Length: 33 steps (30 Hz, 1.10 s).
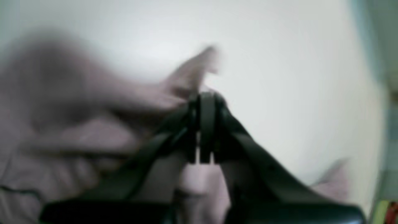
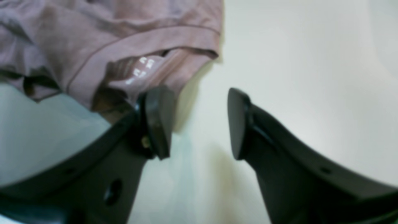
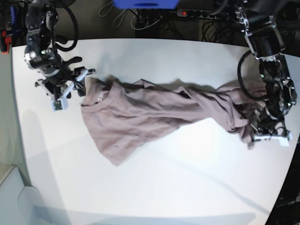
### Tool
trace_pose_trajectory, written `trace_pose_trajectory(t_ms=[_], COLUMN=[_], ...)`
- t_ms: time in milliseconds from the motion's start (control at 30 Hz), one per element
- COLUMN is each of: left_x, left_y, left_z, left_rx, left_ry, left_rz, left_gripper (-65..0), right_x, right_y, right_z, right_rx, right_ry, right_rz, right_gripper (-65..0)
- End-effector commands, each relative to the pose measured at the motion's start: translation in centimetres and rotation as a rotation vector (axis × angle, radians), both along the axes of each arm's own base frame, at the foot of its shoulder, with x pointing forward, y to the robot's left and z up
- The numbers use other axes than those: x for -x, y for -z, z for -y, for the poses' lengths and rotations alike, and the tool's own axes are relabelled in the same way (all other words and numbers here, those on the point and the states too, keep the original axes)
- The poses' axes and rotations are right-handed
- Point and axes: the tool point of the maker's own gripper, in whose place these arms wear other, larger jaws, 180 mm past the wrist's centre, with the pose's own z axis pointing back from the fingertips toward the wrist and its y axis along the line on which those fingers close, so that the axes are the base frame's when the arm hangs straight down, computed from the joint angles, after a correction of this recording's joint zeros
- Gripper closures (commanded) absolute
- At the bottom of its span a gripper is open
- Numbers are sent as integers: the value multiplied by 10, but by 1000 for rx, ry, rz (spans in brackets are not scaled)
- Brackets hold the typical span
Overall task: Layout the t-shirt on the table in an organized manner, then fold the t-shirt properly
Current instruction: 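Hold the shirt end with the left gripper, stretching it lengthwise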
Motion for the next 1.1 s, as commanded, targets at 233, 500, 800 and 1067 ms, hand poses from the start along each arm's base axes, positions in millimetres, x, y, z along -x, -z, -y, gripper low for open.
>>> trace_pose_trajectory(t_ms=[233,500,800,1067], left_x=[2,29,83,149], left_y=[-107,-163,-109,-45], left_z=[0,-30,-37,-28], left_rx=[69,291,409,448], left_ry=[20,27,-11,-32], left_rz=[321,490,368,140], left_gripper=[-4,-4,-4,-4], right_x=[-20,-19,-19,-29], right_y=[-22,-20,-21,-29], right_z=[3,6,6,6], right_rx=[8,16,18,17], right_ry=[0,-2,-2,-3], right_rz=[82,76,76,105], right_gripper=[-294,-294,-294,-294])
